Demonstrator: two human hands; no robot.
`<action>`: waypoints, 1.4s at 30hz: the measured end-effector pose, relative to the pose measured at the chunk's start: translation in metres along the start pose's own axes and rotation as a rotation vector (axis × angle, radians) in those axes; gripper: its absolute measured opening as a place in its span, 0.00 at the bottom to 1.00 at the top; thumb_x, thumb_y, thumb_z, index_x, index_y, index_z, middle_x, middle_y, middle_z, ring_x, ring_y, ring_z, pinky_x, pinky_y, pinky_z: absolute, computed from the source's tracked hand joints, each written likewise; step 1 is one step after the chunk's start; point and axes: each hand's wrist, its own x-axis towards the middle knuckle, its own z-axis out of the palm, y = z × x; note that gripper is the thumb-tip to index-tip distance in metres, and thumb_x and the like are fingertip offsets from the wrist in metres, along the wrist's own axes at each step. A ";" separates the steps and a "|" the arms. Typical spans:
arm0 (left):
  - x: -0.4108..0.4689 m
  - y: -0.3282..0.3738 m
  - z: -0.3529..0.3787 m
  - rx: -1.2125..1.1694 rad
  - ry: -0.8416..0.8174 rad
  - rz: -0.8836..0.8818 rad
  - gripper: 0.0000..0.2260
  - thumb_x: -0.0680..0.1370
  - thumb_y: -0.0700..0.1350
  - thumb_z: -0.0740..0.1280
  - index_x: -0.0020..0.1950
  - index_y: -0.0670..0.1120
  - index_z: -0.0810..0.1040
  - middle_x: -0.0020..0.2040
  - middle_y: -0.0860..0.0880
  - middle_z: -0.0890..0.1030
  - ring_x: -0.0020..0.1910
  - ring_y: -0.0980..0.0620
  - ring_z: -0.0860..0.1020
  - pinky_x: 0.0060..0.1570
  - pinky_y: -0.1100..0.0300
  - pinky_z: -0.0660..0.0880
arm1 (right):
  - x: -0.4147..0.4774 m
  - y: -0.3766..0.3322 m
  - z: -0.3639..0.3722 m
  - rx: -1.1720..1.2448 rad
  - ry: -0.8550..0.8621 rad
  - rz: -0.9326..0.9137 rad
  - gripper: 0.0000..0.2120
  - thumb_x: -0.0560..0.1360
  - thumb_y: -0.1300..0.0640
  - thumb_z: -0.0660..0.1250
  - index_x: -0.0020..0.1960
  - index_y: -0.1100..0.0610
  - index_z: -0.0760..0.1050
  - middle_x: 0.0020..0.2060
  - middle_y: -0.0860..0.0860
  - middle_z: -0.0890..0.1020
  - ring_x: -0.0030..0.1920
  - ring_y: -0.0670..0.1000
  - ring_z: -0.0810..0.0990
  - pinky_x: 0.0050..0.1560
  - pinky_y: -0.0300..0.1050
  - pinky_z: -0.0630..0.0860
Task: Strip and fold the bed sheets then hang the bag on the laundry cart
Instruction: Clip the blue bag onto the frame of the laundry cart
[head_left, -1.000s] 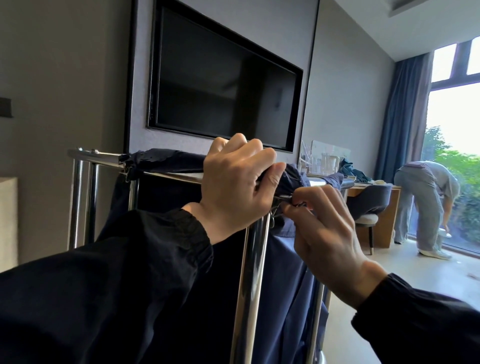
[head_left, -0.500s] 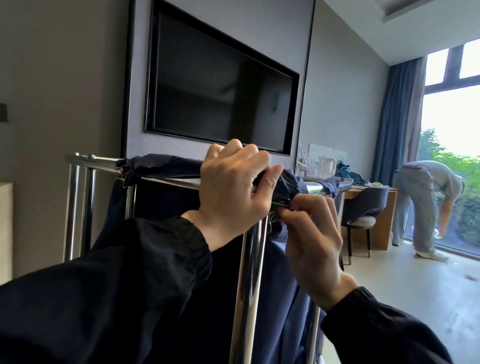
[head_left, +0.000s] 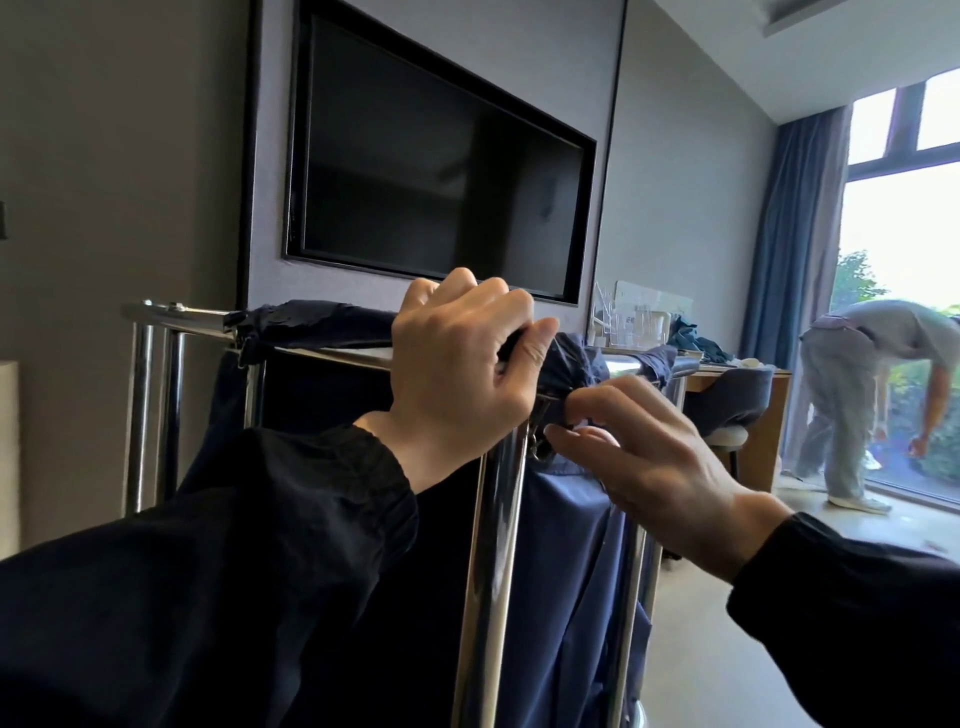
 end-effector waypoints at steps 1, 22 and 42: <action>0.000 0.000 0.000 0.001 -0.001 0.002 0.13 0.77 0.48 0.64 0.33 0.49 0.68 0.30 0.55 0.67 0.33 0.52 0.66 0.38 0.54 0.65 | 0.002 0.000 -0.001 0.017 0.006 -0.020 0.10 0.79 0.67 0.62 0.43 0.70 0.80 0.40 0.62 0.80 0.35 0.59 0.74 0.34 0.53 0.70; 0.000 -0.002 0.002 -0.006 0.022 0.011 0.12 0.77 0.49 0.63 0.35 0.52 0.64 0.30 0.55 0.66 0.31 0.50 0.68 0.37 0.54 0.64 | -0.014 -0.039 -0.018 0.443 0.169 0.850 0.03 0.75 0.61 0.69 0.43 0.56 0.76 0.35 0.49 0.79 0.35 0.45 0.78 0.36 0.35 0.74; 0.001 -0.004 -0.001 0.003 -0.010 0.028 0.14 0.78 0.47 0.63 0.33 0.46 0.70 0.31 0.56 0.66 0.32 0.51 0.68 0.39 0.57 0.61 | 0.000 -0.016 -0.011 2.258 0.042 1.303 0.17 0.64 0.57 0.79 0.50 0.62 0.80 0.35 0.50 0.71 0.25 0.42 0.67 0.18 0.31 0.66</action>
